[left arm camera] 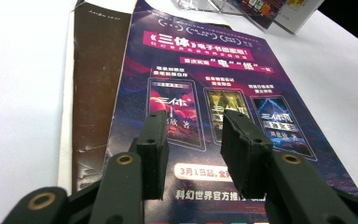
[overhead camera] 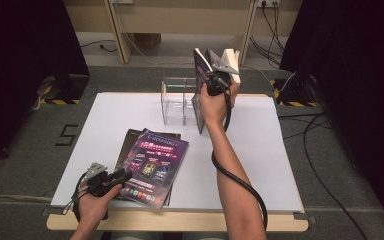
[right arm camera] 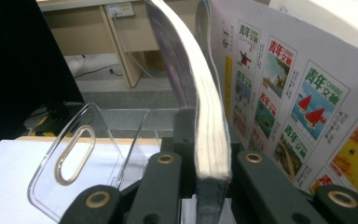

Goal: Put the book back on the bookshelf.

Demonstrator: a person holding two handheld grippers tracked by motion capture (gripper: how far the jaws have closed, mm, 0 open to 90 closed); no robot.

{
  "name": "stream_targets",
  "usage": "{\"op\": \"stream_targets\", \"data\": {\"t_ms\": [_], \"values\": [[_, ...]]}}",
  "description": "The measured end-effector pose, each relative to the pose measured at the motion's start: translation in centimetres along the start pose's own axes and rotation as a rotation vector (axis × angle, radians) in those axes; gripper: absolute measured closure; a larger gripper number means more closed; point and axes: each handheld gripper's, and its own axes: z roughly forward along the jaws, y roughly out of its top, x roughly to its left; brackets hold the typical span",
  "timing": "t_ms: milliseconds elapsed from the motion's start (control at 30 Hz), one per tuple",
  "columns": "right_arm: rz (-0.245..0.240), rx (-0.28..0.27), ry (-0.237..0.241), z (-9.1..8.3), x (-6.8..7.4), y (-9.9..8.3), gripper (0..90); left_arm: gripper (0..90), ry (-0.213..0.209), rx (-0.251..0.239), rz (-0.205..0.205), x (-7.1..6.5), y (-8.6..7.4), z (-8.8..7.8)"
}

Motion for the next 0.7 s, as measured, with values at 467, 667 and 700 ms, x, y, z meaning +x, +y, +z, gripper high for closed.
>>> {"op": "stream_targets", "data": {"t_ms": [467,667,700], "values": [[0.023,0.071,0.047,-1.1,-0.7,-0.4,72.8,60.4,0.002,0.005,0.001,0.0,-0.1,0.1],[0.033,0.053,0.059,-2.3,-1.1,-0.5,72.7,60.3,0.000,0.008,0.005,-0.2,-0.1,0.2],[0.037,0.050,0.063,-2.6,-1.1,-0.5,72.5,60.3,0.000,0.008,0.005,-0.2,-0.1,0.2]]}}
